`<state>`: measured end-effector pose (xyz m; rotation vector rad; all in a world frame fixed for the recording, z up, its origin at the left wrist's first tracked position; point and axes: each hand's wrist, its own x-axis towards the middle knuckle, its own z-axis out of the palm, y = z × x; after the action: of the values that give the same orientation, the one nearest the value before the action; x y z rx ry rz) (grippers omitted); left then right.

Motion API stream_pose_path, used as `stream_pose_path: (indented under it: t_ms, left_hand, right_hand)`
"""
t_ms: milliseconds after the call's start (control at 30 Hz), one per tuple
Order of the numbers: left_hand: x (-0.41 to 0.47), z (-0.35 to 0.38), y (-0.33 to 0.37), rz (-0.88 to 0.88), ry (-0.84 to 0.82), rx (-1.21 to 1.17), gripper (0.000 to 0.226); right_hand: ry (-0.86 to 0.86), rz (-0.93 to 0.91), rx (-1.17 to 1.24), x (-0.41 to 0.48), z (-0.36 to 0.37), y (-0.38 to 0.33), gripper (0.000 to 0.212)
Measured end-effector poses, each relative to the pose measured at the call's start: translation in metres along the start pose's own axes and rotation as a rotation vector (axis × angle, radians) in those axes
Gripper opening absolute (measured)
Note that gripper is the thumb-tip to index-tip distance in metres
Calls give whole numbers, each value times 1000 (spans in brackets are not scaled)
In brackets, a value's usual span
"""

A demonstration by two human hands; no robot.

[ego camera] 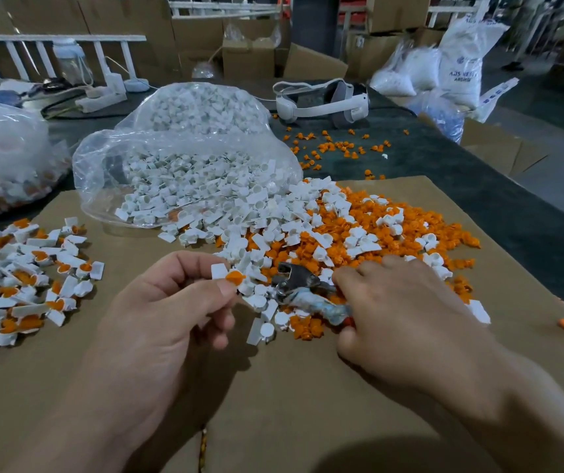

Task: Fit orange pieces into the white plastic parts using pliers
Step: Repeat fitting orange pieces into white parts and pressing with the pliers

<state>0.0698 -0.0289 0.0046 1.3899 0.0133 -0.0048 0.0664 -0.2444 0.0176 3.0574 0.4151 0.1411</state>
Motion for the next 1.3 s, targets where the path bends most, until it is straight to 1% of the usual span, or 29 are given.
stream_pose_path:
  t_ms: [67, 133, 233, 367, 433, 633, 833, 1067, 1233, 1300]
  left_hand:
    - [-1, 3, 1, -15, -1, 13, 29]
    - [-2, 6, 3, -16, 6, -20, 22]
    - [-4, 8, 6, 26, 29, -55, 21]
    - [-4, 7, 8, 67, 31, -26, 25]
    - [-4, 5, 8, 104, 29, 20, 26]
    - [-5, 8, 8, 157, 34, 49, 19]
    - [-6, 7, 9, 167, 26, 68, 14]
    - [-5, 5, 9, 187, 49, 79, 15]
    - [-5, 2, 7, 202, 1, 156, 20]
    - [-5, 0, 8, 218, -26, 212, 25]
  right_hand:
    - [56, 15, 61, 0, -2, 0, 21]
    - [80, 26, 155, -1, -6, 3, 16]
    - [70, -19, 292, -4, -12, 5, 22]
    - [48, -105, 353, -6, -19, -1, 31]
    - [49, -131, 358, -7, -20, -3, 38]
    - [52, -153, 336, -7, -18, -2, 43]
    - [45, -151, 346, -7, -17, -3, 38]
    - [47, -164, 380, -8, -17, -2, 39]
    - [51, -173, 379, -9, -18, -4, 41]
    - [40, -175, 368, -9, -19, -3, 42]
